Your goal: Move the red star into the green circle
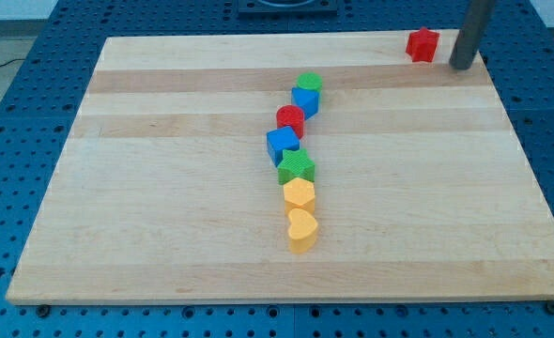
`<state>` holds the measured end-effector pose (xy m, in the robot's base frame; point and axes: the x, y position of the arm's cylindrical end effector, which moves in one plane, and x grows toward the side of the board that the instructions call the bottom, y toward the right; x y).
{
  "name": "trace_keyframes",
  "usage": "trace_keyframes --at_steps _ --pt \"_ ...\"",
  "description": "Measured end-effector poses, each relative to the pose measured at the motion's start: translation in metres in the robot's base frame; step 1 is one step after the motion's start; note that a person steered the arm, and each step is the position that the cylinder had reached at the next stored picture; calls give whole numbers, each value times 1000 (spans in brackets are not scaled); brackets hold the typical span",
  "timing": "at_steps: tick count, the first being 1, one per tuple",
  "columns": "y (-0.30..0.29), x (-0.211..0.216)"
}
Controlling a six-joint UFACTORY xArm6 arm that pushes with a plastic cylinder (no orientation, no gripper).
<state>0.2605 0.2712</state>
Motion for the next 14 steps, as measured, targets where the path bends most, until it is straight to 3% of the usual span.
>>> trace_keyframes --at_steps 1,3,4,6,7,8,10,11,13,14 --pt "-3 -46" --pt "-141 -50" --pt "-141 -54" --pt "-47 -68" --pt "-11 -48" --pt "-59 -35" --pt "-214 -11" --pt "-202 -12" --pt "-70 -10" --pt "-44 11"
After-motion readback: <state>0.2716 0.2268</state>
